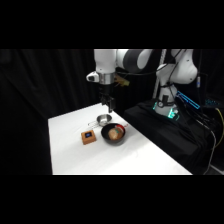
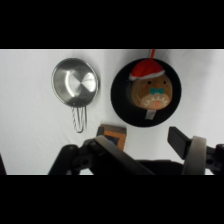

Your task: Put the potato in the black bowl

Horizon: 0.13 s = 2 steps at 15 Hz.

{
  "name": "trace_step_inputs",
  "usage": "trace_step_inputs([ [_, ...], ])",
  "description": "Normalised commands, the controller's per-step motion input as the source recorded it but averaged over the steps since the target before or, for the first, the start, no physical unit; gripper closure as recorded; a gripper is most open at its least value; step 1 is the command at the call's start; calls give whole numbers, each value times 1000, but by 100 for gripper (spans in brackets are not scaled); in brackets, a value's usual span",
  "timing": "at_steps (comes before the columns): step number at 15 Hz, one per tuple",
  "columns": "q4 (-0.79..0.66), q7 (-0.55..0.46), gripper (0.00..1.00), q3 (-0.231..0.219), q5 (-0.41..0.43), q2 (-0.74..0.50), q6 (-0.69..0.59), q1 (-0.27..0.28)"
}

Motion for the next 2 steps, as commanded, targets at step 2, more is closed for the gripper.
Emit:
trace_step_inputs([
  [2,391,-181,0,-11,209,-17,-427,-46],
])
